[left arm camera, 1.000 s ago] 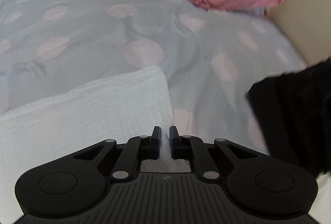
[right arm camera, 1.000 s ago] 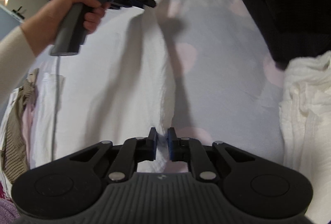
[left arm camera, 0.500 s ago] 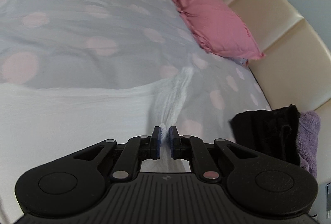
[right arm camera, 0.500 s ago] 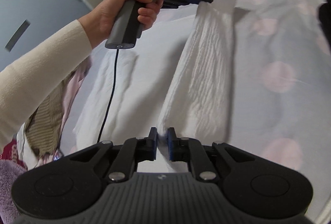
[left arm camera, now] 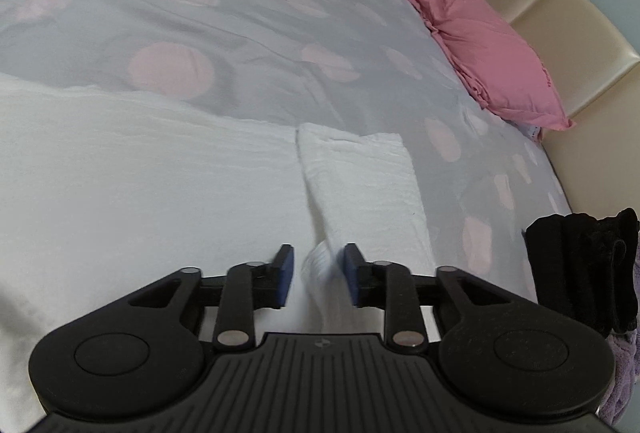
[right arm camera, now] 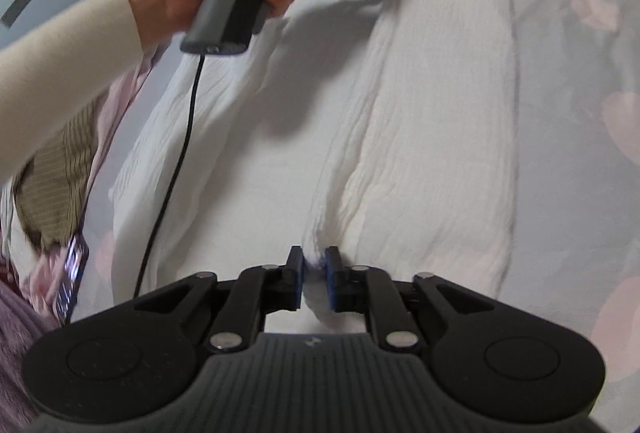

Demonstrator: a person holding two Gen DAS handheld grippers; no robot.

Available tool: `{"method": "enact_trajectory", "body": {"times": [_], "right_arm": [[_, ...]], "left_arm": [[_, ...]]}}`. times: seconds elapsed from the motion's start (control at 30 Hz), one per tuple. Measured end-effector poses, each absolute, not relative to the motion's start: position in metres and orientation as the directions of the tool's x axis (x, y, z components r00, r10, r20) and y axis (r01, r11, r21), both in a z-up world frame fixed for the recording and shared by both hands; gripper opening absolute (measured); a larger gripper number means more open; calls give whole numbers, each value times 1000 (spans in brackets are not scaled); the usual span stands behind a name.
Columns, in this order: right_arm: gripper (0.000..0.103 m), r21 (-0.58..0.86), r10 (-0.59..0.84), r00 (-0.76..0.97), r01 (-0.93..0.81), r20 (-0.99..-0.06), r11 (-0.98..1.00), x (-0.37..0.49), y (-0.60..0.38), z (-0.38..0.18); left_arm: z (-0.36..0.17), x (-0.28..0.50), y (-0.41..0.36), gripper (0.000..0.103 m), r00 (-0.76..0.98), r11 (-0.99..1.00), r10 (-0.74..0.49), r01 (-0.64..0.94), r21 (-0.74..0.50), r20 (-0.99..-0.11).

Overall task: Fold clothes
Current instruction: 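Release the white cloth with both tools and lift them away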

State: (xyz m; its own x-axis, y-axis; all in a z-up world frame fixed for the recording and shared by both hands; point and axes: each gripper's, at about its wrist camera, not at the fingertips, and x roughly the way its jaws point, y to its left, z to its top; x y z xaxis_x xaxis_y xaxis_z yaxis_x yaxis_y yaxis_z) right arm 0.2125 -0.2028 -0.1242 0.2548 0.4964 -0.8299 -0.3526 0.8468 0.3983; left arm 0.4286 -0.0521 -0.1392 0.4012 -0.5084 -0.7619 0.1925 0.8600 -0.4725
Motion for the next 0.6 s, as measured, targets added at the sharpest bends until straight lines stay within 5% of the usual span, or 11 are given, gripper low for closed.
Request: {"method": "enact_trajectory", "body": {"times": [0.13, 0.27, 0.47, 0.6], "right_arm": [[35, 400, 507, 250, -375, -825, 836, 210, -205, -116], [37, 387, 508, 282, -389, -814, 836, 193, -215, -102], [40, 245, 421, 362, -440, -832, 864, 161, -234, -88], [54, 163, 370, 382, -476, -847, 864, 132, -237, -87]], "left_arm": [[-120, 399, -38, 30, 409, 878, -478, 239, -415, -777], [-101, 351, -30, 30, 392, 864, -498, 297, -406, -773], [-87, 261, -37, 30, 315, 803, -574, 396, -444, -756], [-91, 209, -49, 30, 298, 788, -577, 446, -424, -760]]}}
